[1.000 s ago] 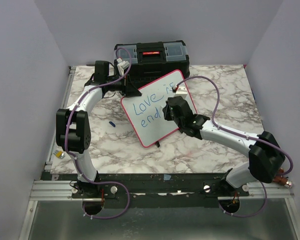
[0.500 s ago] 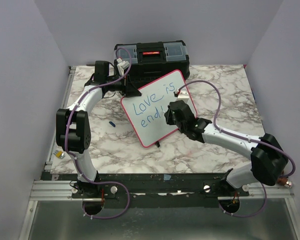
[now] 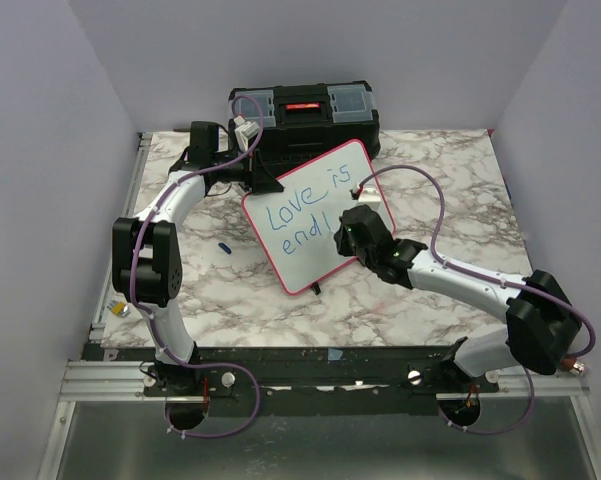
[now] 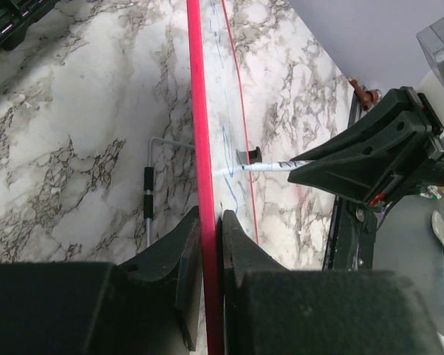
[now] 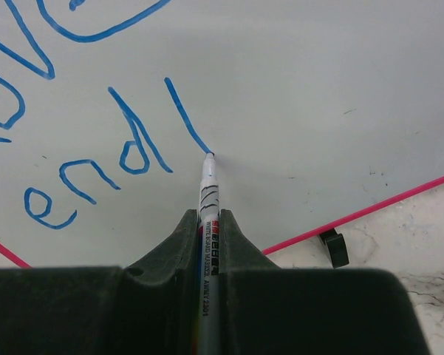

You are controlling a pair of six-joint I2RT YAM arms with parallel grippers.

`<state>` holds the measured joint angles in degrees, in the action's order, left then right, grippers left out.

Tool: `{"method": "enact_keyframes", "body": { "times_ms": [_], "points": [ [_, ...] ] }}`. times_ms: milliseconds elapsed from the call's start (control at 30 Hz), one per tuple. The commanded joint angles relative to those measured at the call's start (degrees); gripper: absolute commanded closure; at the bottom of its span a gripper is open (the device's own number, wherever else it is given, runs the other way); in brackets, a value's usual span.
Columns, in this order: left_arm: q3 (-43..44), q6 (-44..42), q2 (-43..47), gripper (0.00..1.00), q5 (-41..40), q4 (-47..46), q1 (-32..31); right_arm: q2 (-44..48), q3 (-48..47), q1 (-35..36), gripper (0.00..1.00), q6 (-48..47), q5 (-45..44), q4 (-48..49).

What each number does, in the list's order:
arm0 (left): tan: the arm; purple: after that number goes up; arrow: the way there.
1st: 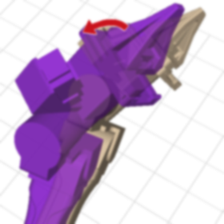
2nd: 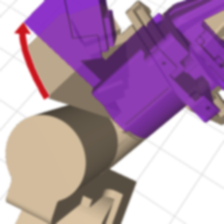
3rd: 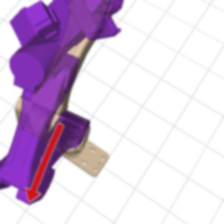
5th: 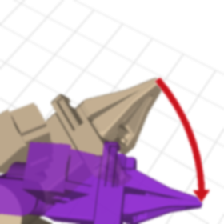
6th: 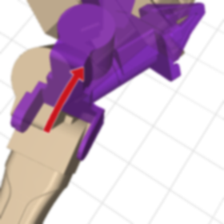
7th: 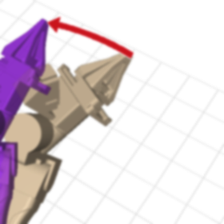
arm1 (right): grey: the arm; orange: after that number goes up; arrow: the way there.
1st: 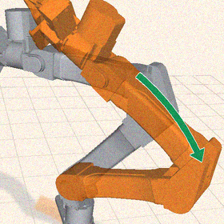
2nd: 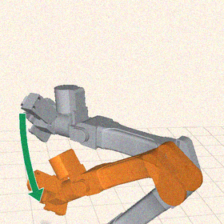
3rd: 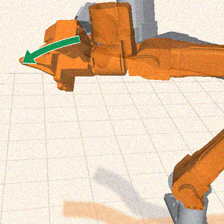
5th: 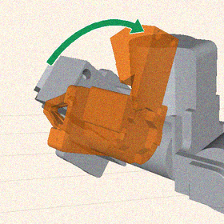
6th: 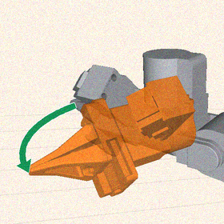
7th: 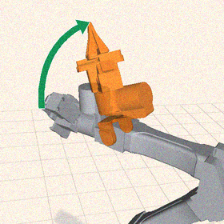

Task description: Write a sentence on the whiteboard

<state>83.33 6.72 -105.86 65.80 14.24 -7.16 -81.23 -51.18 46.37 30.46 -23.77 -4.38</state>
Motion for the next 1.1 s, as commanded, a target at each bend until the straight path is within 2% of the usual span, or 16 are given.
{"method": "enact_keyframes", "body": {
  "times_ms": [0, 400, 700, 1067],
  "points": [
    [0.32, -3.82, 1.97, 1.00, 1.06, -5.01, -0.35, 1.00, 0.71, -0.03, 0.99, 0.18, -1.69, -2.81],
    [0.21, -3.79, 1.96, 1.00, 1.13, -5.01, -0.31, -1.13, -4.89, -0.03, 0.99, -4.43, -8.90, -2.98],
    [0.15, -3.87, 2.13, 1.00, 0.98, -4.92, -0.32, 3.67, -4.78, -0.03, 0.99, -5.60, -6.61, -0.52],
    [0.17, -3.90, 2.05, 1.00, 1.08, -4.90, -0.32, 1.35, -3.36, -0.05, 0.99, -3.86, -5.81, -0.02]
  ]
}}
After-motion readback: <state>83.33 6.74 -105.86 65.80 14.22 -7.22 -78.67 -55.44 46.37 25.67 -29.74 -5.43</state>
